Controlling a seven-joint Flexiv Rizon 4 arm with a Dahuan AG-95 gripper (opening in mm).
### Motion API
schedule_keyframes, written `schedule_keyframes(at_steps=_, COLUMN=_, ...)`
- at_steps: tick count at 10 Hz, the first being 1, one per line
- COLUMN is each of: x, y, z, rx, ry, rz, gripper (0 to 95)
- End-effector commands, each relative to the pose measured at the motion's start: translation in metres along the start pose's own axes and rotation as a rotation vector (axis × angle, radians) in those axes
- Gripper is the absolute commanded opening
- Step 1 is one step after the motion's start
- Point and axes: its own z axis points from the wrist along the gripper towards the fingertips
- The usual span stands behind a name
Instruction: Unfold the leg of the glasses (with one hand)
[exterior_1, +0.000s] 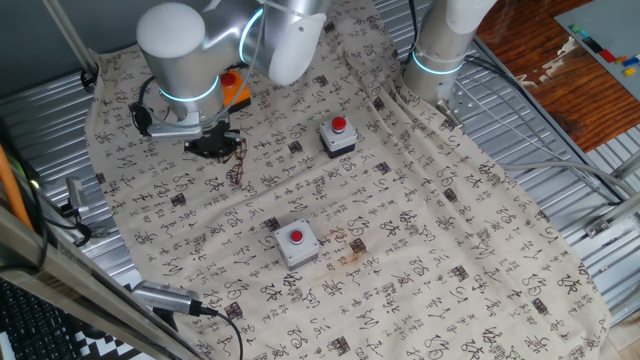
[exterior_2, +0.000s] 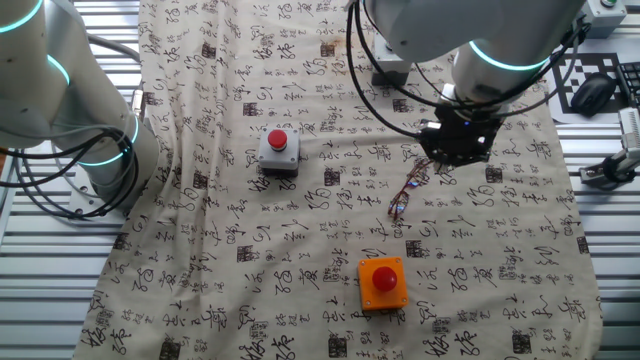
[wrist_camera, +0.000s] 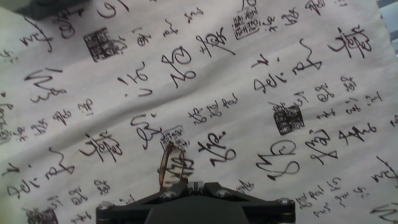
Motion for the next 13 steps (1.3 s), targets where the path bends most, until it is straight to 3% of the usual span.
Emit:
schedule_keyframes(at_steps=1, x=-0.005, y=0.003, z=0.001, rx=-0.005, ry=-0.009, rz=0.010, gripper=0.0)
schedule_keyframes(at_steps=7, x=-0.015, y=0.010, z=0.001, rx=-0.006, ry=-0.006, rz=0.027, gripper=0.0)
schedule_keyframes(at_steps=13, x=-0.008, y=0.006, z=-0.002, rx=0.002, ry=0.012, rz=0.004, gripper=0.0)
